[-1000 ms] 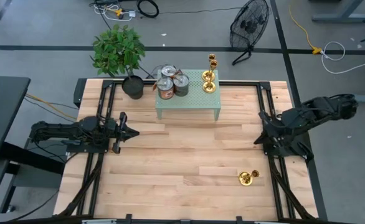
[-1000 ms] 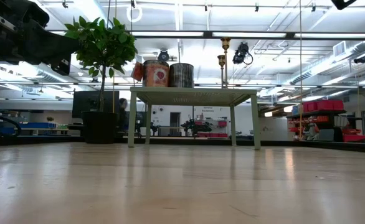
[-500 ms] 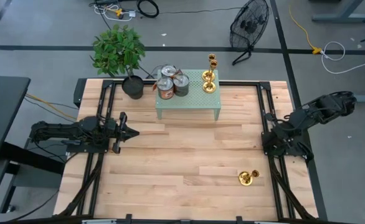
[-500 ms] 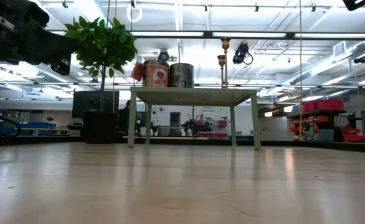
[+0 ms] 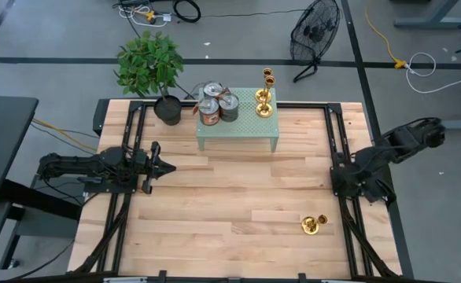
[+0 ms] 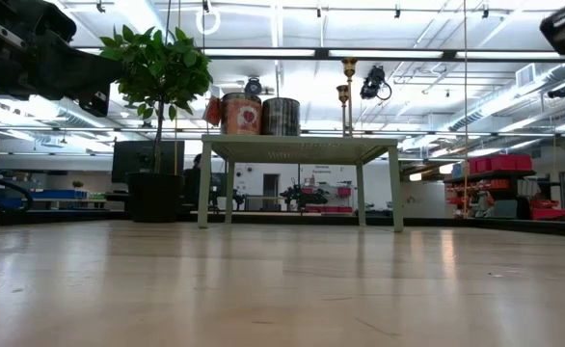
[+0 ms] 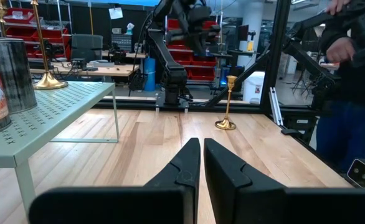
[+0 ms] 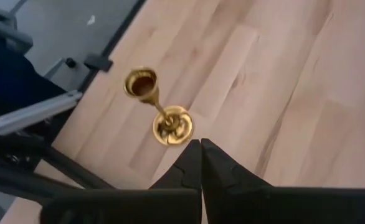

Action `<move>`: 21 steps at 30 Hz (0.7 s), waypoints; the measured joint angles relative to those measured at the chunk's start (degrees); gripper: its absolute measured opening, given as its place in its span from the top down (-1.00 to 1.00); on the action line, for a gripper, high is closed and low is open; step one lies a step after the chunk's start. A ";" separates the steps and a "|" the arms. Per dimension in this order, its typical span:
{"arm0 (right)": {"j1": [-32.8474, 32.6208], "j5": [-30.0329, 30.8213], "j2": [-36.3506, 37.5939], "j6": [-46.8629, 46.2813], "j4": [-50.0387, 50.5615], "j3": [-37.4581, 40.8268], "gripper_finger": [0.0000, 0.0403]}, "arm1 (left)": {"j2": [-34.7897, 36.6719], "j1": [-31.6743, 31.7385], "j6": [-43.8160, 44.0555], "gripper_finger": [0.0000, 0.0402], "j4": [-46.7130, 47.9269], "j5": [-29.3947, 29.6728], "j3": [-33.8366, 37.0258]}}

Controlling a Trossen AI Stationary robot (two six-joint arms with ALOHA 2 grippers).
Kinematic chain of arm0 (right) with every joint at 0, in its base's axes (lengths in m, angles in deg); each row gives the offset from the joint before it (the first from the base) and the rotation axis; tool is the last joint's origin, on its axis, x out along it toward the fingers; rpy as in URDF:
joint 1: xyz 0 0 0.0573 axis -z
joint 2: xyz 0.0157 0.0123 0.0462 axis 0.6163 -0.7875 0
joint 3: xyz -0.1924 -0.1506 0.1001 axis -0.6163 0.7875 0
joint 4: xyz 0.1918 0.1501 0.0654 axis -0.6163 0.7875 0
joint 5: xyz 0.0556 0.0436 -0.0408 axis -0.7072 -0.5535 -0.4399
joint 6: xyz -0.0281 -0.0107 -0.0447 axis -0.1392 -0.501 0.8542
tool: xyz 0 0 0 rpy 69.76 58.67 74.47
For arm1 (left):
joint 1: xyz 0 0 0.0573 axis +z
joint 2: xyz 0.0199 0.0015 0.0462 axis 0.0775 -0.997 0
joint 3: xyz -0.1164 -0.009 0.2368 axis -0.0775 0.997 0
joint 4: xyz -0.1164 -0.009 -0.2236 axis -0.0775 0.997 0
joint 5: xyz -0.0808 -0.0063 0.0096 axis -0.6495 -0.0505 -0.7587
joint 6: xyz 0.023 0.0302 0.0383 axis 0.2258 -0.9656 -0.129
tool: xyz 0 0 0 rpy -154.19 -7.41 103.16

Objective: Pick & Place candle stick holders
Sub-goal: Put the gold candle holder on the shelf

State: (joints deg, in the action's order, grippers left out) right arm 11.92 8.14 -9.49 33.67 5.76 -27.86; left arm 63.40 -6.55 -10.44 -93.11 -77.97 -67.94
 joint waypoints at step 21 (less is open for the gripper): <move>0.04 -0.18 -0.21 -0.86 -1.42 9.15 1.00 | 0.00 0.00 0.00 0.85 0.00 0.00 -0.02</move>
State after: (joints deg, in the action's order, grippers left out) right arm 11.96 7.96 -9.70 32.81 4.34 -18.72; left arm 63.40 -6.55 -10.44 -93.11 -77.97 -67.96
